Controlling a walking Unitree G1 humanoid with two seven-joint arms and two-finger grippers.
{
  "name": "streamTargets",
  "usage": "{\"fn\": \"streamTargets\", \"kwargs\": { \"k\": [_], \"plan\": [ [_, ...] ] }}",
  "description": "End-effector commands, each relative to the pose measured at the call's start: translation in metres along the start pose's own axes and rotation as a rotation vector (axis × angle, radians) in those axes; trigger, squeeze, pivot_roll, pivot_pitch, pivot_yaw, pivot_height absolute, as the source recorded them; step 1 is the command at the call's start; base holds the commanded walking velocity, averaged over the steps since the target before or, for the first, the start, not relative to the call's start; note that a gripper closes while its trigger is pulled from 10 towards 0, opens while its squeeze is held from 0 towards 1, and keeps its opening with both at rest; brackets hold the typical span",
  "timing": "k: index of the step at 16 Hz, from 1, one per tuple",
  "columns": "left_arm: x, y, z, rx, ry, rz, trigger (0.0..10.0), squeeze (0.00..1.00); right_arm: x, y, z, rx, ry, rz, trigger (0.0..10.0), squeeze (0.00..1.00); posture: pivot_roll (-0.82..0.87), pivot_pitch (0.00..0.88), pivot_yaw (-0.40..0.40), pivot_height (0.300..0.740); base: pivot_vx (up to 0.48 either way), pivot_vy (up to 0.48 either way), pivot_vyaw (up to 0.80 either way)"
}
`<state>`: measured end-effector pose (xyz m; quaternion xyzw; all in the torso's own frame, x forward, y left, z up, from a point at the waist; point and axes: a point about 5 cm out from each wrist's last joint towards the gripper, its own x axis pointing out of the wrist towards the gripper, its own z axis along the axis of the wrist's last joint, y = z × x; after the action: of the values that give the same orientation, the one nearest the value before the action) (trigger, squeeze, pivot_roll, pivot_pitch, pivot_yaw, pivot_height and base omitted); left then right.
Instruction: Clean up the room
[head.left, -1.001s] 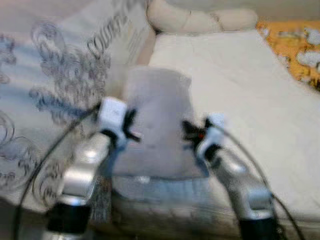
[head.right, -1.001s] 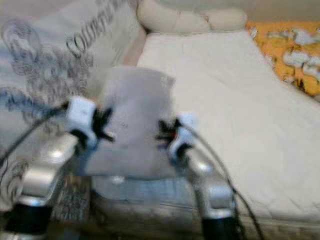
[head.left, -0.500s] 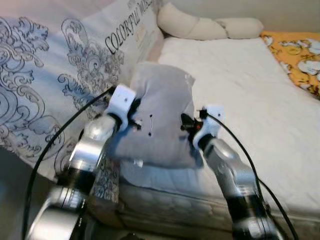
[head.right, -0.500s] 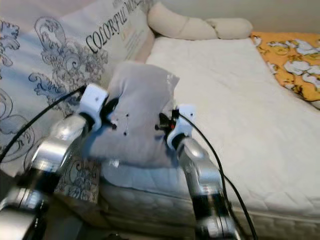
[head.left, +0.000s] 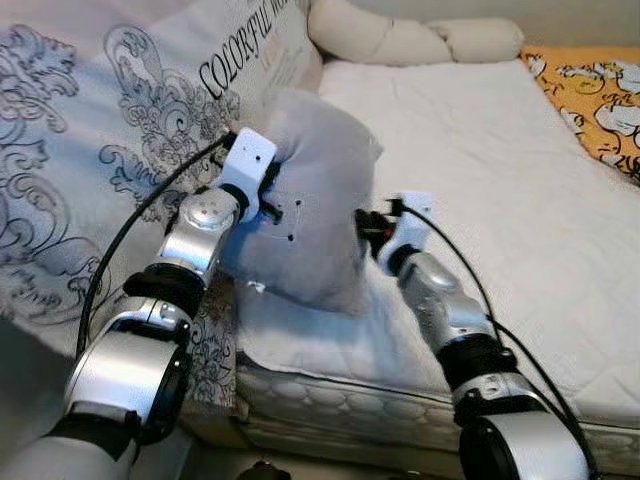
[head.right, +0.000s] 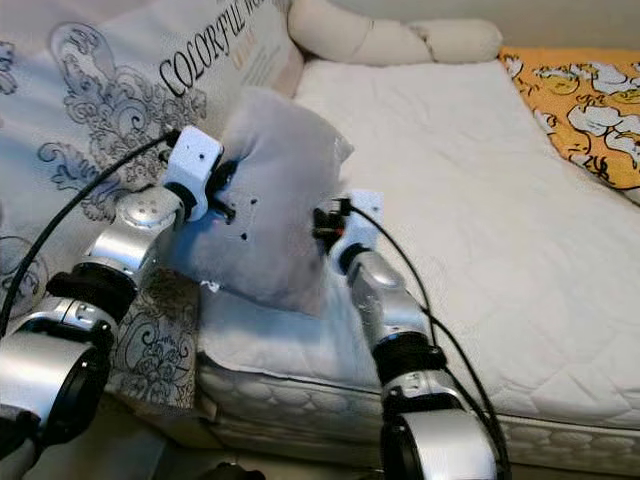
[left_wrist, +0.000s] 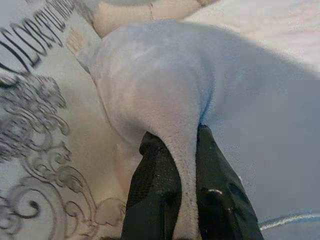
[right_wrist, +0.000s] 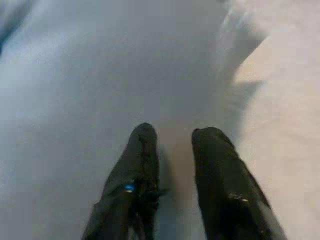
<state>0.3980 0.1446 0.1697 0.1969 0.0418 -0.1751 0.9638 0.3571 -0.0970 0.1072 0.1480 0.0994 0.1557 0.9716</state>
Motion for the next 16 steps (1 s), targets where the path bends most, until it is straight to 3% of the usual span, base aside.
{"fn": "streamTargets", "kwargs": {
  "k": [1, 5, 8, 9, 11, 13, 15, 16],
  "plan": [
    [0.002, 0.005, 0.011, 0.023, -0.039, 0.019, 10.0, 0.0, -0.003, -0.002, 0.003, -0.001, -0.031, 0.004, 10.0, 1.0, -0.11, 0.0, 0.088, 0.74, 0.0, 0.0, 0.0],
    [0.006, 0.002, 0.002, 0.1, 0.012, 0.051, 10.0, 0.0, -0.031, -0.015, -0.011, -0.065, -0.039, 0.079, 10.0, 1.0, -0.16, 0.031, 0.102, 0.74, 0.0, 0.0, 0.0],
    [0.002, 0.012, -0.009, 0.168, 0.071, 0.111, 10.0, 0.0, -0.065, -0.007, -0.001, -0.128, -0.07, 0.238, 10.0, 1.0, -0.18, 0.047, 0.108, 0.74, 0.0, 0.0, 0.0],
    [0.001, 0.014, -0.009, 0.169, 0.073, 0.12, 10.0, 0.0, -0.068, -0.006, 0.0, -0.136, -0.073, 0.256, 10.0, 1.0, -0.18, 0.047, 0.108, 0.74, 0.0, 0.0, 0.0],
    [-0.003, 0.027, -0.014, 0.249, 0.117, 0.175, 10.0, 0.0, -0.084, -0.004, 0.01, -0.198, -0.093, 0.321, 10.0, 1.0, -0.19, 0.049, 0.118, 0.74, 0.0, 0.0, 0.0],
    [-0.004, 0.029, -0.014, 0.229, 0.113, 0.19, 10.0, 0.0, -0.09, -0.004, 0.015, -0.222, -0.096, 0.346, 10.0, 1.0, -0.18, 0.05, 0.118, 0.74, 0.0, 0.0, 0.0],
    [-0.004, 0.022, -0.019, 0.172, 0.108, 0.205, 10.0, 0.0, -0.092, -0.003, 0.016, -0.255, -0.071, 0.359, 10.0, 1.0, -0.18, 0.048, 0.111, 0.74, 0.0, 0.0, 0.0],
    [-0.004, 0.018, -0.022, 0.161, 0.104, 0.2, 10.0, 0.28, -0.092, -0.002, 0.016, -0.256, -0.068, 0.367, 10.0, 1.0, -0.17, 0.046, 0.108, 0.74, 0.0, 0.0, 0.0]
  ]
}}
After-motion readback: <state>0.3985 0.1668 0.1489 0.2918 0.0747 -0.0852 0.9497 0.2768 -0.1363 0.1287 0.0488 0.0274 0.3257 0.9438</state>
